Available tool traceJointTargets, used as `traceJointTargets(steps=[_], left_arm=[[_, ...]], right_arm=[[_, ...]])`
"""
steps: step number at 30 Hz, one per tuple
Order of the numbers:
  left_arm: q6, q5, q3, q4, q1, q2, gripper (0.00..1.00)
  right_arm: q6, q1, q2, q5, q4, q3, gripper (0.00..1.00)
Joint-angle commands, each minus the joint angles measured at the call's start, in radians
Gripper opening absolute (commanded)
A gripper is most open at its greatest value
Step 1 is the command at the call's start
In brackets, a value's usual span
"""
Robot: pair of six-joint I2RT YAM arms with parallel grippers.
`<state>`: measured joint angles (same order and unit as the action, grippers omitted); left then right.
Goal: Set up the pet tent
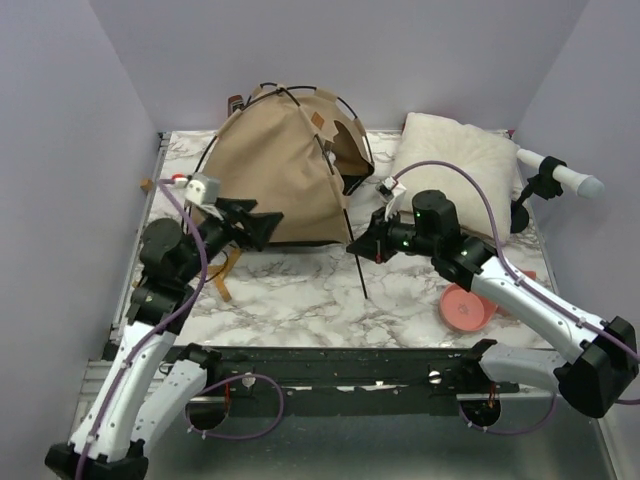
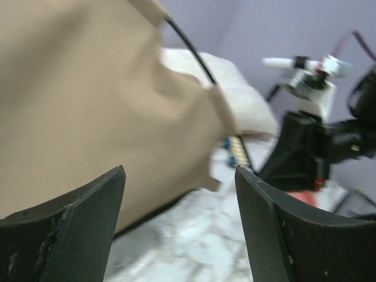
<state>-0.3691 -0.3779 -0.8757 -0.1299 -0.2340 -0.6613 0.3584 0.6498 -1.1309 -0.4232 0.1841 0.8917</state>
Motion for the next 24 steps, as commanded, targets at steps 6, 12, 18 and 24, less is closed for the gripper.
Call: traceJointTargets(steps=[6, 12, 18, 24], left_arm=[[-0.338, 0.046, 0.153, 0.351, -0.338, -0.195, 0.83], [-0.36, 0.061, 0.13, 0.442, -0.414, -0.308, 0.83], [-0.366, 0.122, 0.122, 0.45, -0.443, -0.363, 0.77], [-0.384, 0.199, 0.114, 0.468, -0.475, -0.419, 0.63]], right_arm=[[-0.027, 0.047, -0.072, 0.032, -0.202, 0.082, 0.01], [-0.039, 0.061, -0.082, 0.051, -0.218, 0.084, 0.01], [-0.049, 0.064, -0.074, 0.059, -0.224, 0.077, 0.0], [-0.052, 0.067, -0.068, 0.041, -0.239, 0.06, 0.0]])
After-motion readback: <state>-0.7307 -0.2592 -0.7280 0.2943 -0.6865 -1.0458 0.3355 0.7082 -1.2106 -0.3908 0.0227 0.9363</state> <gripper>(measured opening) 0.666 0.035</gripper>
